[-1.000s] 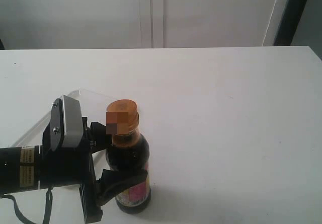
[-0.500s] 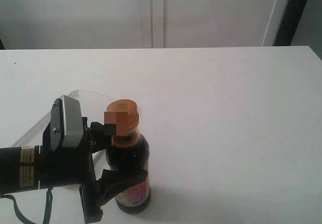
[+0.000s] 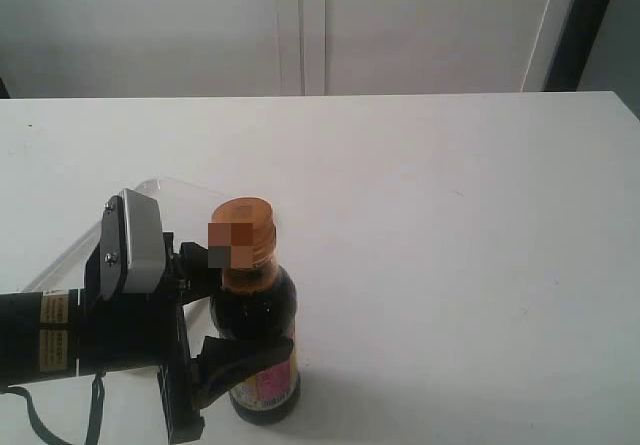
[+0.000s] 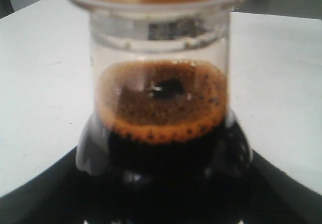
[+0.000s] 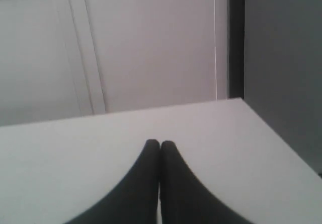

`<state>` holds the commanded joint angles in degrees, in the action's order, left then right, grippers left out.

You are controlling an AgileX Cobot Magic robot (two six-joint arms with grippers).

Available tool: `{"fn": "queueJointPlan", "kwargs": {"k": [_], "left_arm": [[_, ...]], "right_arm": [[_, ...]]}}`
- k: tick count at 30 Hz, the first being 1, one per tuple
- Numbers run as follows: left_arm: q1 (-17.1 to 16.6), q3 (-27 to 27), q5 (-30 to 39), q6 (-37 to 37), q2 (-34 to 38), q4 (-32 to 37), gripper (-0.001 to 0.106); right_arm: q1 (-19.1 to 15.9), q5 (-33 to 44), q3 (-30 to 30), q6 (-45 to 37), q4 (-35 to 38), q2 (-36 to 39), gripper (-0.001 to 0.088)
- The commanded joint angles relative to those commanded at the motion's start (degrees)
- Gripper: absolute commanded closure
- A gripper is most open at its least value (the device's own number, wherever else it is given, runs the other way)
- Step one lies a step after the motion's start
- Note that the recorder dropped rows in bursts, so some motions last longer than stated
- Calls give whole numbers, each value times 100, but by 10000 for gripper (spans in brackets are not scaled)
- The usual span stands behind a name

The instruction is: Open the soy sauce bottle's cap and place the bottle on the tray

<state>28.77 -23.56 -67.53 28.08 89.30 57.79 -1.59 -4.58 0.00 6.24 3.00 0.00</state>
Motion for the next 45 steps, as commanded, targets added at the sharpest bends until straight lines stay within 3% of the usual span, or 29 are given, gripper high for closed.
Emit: {"fn": "queueJointPlan", "kwargs": {"k": [4, 12, 25, 29, 45], "left_arm": [[0, 0, -11, 0, 0, 0, 1053], [0, 0, -11, 0, 0, 0, 1053], [0, 0, -11, 0, 0, 0, 1053], [0, 0, -11, 0, 0, 0, 1053], [0, 0, -11, 0, 0, 0, 1053]], "right_arm": [[0, -347, 0, 0, 0, 0, 868], [0, -305, 0, -306, 0, 0, 868], [0, 1798, -1185, -624, -300, 59, 868], [0, 2393, -1639, -624, -300, 480, 868], [0, 3262, -2895, -624, -300, 2689, 868]]}}
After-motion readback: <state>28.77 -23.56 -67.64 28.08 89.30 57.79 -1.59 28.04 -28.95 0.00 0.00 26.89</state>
